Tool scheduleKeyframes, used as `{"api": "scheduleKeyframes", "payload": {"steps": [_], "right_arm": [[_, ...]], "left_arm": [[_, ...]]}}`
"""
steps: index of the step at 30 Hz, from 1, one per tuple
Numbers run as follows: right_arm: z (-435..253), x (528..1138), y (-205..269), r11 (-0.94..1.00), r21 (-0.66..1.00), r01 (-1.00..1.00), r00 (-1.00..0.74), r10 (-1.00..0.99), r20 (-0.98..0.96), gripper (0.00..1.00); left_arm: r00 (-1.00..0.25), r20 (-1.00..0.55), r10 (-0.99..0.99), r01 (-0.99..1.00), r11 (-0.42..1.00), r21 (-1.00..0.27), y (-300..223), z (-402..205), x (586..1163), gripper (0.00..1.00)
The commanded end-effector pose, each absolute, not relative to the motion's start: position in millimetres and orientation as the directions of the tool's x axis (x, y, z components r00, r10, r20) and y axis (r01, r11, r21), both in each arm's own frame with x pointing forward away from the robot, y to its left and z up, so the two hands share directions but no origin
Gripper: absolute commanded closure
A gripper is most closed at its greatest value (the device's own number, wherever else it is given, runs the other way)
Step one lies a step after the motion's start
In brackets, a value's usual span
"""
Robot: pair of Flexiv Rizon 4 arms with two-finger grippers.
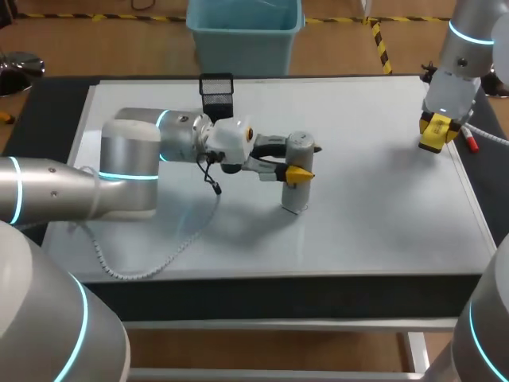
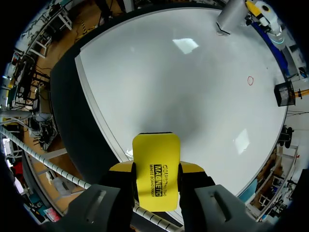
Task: Pick up the inspection probe, press it on each red-marked spot on the whiteboard one by one, put down the probe, pick up the eraser, and wipe off all the red marks.
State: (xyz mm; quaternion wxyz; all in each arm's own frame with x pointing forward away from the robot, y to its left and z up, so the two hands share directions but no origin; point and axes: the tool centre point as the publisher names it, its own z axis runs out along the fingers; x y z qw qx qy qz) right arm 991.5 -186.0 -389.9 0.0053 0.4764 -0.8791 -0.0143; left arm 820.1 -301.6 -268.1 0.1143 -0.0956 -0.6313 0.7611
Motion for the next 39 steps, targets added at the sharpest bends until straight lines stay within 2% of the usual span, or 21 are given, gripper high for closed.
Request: {"api": "scheduleKeyframes", "payload": {"steps": [1, 39], "right_arm": [[-389.1, 992.5, -186.9, 0.544, 0.031, -0.839, -0.544, -0.839, -0.001, 1.00], [-389.1, 992.5, -186.9, 0.544, 0.031, -0.839, -0.544, -0.839, -0.001, 1.00]], "left_arm": [[-0.956, -0.001, 0.293, -0.054, -0.181, -0.982, -304.4, -270.0, 820.4, 1.00], [-0.953, 0.036, 0.302, -0.091, -0.172, -0.981, -315.5, -282.6, 827.2, 1.00]]}}
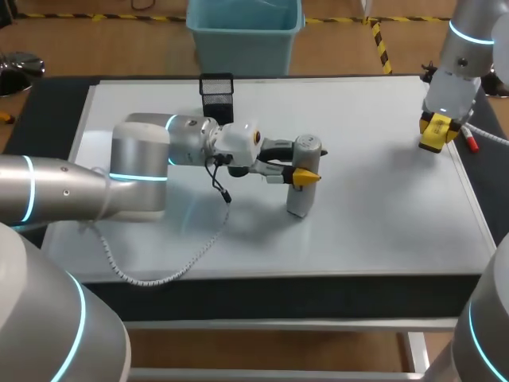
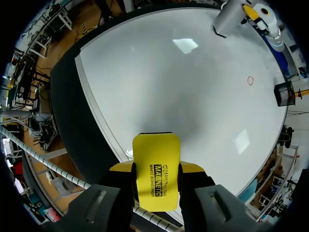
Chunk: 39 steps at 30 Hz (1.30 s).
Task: Pick up the inspection probe, press it on each red-marked spot on the whiteboard one by one, put down the probe, pick up the eraser, and wipe off all the red marks.
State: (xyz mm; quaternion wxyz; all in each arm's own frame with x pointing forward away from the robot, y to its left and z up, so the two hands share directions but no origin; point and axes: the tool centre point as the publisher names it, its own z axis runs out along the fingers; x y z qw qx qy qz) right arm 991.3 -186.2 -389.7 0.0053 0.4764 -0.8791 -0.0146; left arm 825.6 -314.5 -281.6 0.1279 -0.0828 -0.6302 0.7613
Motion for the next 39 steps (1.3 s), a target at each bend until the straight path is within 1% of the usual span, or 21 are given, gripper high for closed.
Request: {"api": "scheduleKeyframes", "payload": {"steps": [1, 23, 29, 34, 39], "right_arm": [[-389.1, 992.5, -186.9, 0.544, 0.031, -0.839, -0.544, -0.839, -0.001, 1.00], [-389.1, 992.5, -186.9, 0.544, 0.031, -0.839, -0.544, -0.839, -0.001, 1.00], [-389.1, 992.5, -186.9, 0.544, 0.031, -0.839, -0.544, -0.839, -0.001, 1.00], [-389.1, 992.5, -186.9, 0.544, 0.031, -0.839, -0.544, -0.839, -0.001, 1.00], [-389.1, 992.5, -186.9, 0.544, 0.031, -0.839, -0.544, -0.839, -0.001, 1.00]], "left_arm": [[-0.953, 0.036, 0.301, -0.092, -0.171, -0.981, -315.3, -283.1, 827.4, 1.00], [-0.952, 0.037, 0.303, -0.089, -0.159, -0.983, -316.1, -284.7, 825.7, 1.00], [-0.954, 0.028, 0.299, -0.079, -0.162, -0.984, -314.5, -277.1, 822.8, 1.00], [-0.966, 0.009, 0.258, -0.052, -0.161, -0.986, -300.7, -257.8, 825.0, 1.00], [-0.985, -0.003, 0.171, -0.024, -0.153, -0.988, -270.9, -238.1, 838.6, 1.00]]}}
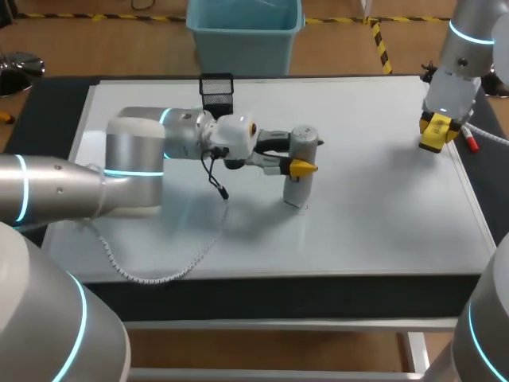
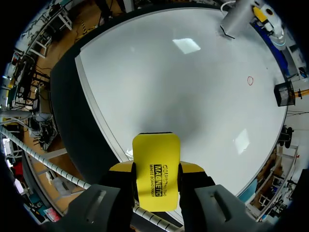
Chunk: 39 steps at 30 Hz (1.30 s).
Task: Pick up the inspection probe, press it on each red-marked spot on the whiteboard one by one, put down the probe, pick up the eraser, and wipe off all the red marks.
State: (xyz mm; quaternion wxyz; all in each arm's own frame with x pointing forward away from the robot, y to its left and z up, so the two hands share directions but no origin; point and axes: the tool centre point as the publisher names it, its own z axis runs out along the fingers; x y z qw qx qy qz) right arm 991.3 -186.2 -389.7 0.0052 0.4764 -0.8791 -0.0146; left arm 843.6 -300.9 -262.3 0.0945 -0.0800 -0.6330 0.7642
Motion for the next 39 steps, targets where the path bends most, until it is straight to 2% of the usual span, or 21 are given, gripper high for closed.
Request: {"api": "scheduleKeyframes", "payload": {"steps": [1, 22, 39], "right_arm": [[-389.1, 992.5, -186.9, 0.544, 0.031, -0.839, -0.544, -0.839, -0.001, 1.00], [-389.1, 992.5, -186.9, 0.544, 0.031, -0.839, -0.544, -0.839, -0.001, 1.00], [-389.1, 992.5, -186.9, 0.544, 0.031, -0.839, -0.544, -0.839, -0.001, 1.00]], "left_arm": [[-0.988, -0.009, 0.154, -0.016, -0.156, -0.988, -263.2, -234.8, 842.5, 1.00], [-0.987, -0.053, -0.151, 0.082, -0.196, -0.977, -108.5, -208.6, 904.9, 1.00], [-0.979, -0.002, -0.202, 0.039, -0.179, -0.983, -44.2, -217.4, 947.7, 1.00]]}}
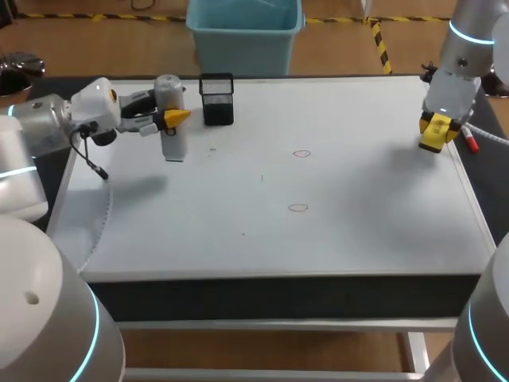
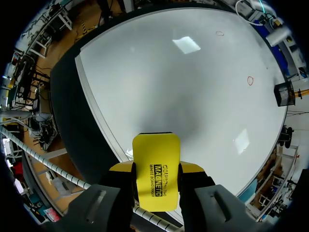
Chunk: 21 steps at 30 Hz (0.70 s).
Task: Pick up the inspection probe, press it on each red-marked spot on the whiteboard one by one, put down the probe, pick up the eraser, and wipe off all the red marks.
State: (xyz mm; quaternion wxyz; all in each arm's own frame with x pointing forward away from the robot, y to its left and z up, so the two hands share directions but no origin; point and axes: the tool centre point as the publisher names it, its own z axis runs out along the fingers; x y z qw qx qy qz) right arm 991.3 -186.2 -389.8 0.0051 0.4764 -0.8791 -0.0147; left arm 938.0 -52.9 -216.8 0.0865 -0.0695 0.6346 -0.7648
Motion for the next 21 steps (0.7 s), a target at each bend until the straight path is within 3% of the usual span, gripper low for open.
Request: {"api": "scheduleKeyframes", "payload": {"steps": [1, 21], "right_arm": [[-389.1, 992.5, -186.9, 0.544, 0.031, -0.839, -0.544, -0.839, -0.001, 1.00], [-389.1, 992.5, -186.9, 0.544, 0.031, -0.839, -0.544, -0.839, -0.001, 1.00]], "left_arm": [[-0.979, -0.001, -0.202, 0.038, -0.180, -0.983, -41.8, -217.9, 949.5, 1.00], [-0.977, -0.010, -0.215, 0.058, -0.219, -0.974, -6.2, -219.9, 967.0, 1.00]]}}
